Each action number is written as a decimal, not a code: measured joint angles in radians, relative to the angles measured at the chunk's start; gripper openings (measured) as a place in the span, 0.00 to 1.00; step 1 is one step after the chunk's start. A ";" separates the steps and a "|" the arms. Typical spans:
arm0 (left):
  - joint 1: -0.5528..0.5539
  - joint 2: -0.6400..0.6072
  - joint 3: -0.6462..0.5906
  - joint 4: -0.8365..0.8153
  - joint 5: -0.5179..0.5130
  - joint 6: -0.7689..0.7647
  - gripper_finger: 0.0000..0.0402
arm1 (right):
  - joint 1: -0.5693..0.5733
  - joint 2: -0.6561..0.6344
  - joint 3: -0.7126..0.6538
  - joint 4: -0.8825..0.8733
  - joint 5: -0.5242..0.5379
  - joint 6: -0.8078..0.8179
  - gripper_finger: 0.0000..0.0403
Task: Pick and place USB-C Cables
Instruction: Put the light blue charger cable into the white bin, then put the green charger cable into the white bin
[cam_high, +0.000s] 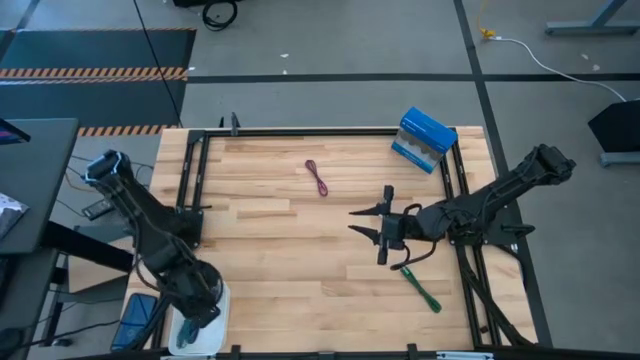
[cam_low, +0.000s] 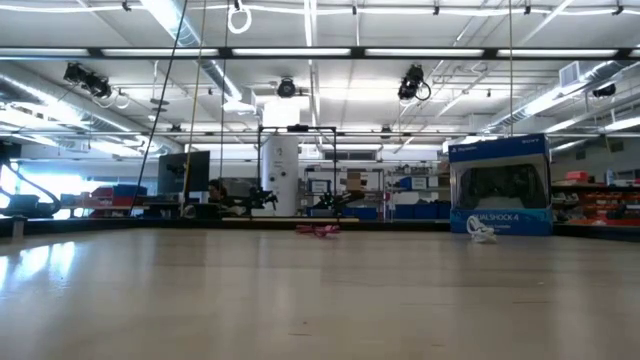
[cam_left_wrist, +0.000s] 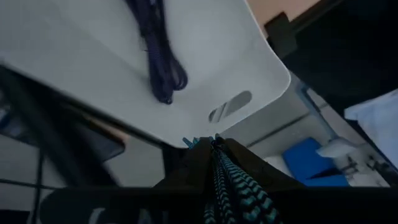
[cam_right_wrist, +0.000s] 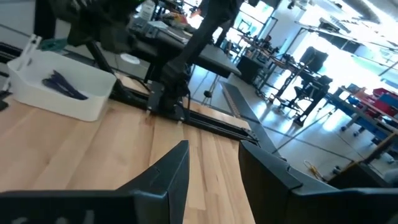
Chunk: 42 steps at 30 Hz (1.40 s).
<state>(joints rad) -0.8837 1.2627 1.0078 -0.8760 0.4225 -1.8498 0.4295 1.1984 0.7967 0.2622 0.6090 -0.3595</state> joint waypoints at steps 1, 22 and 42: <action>0.000 0.006 -0.020 0.032 0.005 -0.002 0.10 | 0.004 0.000 0.000 0.005 0.000 0.000 0.36; 0.027 0.019 -0.197 0.170 0.050 0.033 0.29 | 0.039 0.000 0.000 0.100 -0.001 -0.009 0.36; 0.075 -0.033 -0.069 0.016 -0.150 0.212 0.42 | 0.030 0.000 0.000 0.083 0.000 -0.005 0.36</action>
<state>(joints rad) -0.8090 1.2294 0.9393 -0.8595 0.2723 -1.6378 0.4591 1.1988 0.7967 0.3454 0.6086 -0.3650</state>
